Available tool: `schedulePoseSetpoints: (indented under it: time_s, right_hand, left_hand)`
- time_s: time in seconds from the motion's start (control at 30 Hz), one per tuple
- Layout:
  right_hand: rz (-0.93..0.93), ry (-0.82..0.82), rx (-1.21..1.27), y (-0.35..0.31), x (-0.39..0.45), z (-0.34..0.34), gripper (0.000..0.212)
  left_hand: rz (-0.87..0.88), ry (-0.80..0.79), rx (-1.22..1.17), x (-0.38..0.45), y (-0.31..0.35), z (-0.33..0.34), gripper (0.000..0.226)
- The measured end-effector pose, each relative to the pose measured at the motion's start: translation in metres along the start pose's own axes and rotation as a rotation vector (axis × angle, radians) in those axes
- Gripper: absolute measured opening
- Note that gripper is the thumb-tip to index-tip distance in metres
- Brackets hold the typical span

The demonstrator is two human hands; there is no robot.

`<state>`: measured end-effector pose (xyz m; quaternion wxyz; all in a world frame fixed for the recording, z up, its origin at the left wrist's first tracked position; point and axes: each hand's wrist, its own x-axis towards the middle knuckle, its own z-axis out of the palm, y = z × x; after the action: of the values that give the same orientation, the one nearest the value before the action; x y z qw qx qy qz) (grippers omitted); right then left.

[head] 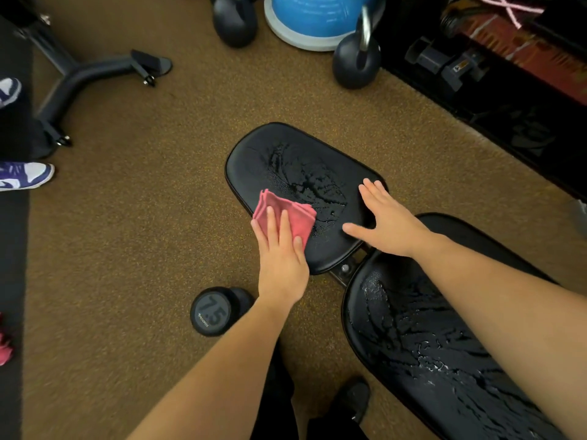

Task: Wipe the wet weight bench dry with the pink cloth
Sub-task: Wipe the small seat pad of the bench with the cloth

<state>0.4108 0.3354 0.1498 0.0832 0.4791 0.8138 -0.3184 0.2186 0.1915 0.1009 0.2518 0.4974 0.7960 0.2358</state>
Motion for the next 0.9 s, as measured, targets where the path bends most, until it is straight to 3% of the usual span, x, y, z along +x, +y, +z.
schedulePoseSetpoints:
  time_s: [0.17,0.43,0.5,0.6,0.7,0.8,0.87,0.9]
  right_hand:
    - [0.016,0.093,0.188,-0.002,-0.012,-0.002,0.063]
    - [-0.027,0.206,0.248,-0.003,-0.025,0.007,0.038]
    - [0.042,0.247,0.376,-0.006,-0.029,0.011,0.032]
    - [0.207,0.289,0.738,-0.012,-0.036,0.010,0.025]
    - [0.226,0.165,1.152,-0.025,-0.042,0.000,0.035]
    - [0.188,0.013,1.362,-0.039,-0.047,-0.006,0.056]
    - [0.190,0.075,1.442,-0.041,-0.043,-0.012,0.061]
    - [0.188,0.128,1.435,-0.038,-0.038,-0.015,0.056]
  left_hand:
    - [0.053,0.017,0.138,-0.023,0.016,0.013,0.056]
    - [0.181,-0.084,0.207,-0.057,0.039,0.036,0.058]
    - [0.198,-0.113,0.102,-0.058,0.055,0.036,0.053]
    - [0.006,-0.044,-0.206,-0.048,0.084,0.026,0.046]
    - [-0.061,0.030,-0.564,-0.032,0.119,0.009,0.044]
    - [-0.058,-0.151,-0.860,-0.019,0.150,-0.004,0.042]
    - [-0.051,-0.271,-0.842,-0.008,0.155,-0.016,0.042]
    - [-0.007,-0.260,-0.783,-0.002,0.150,-0.023,0.041]
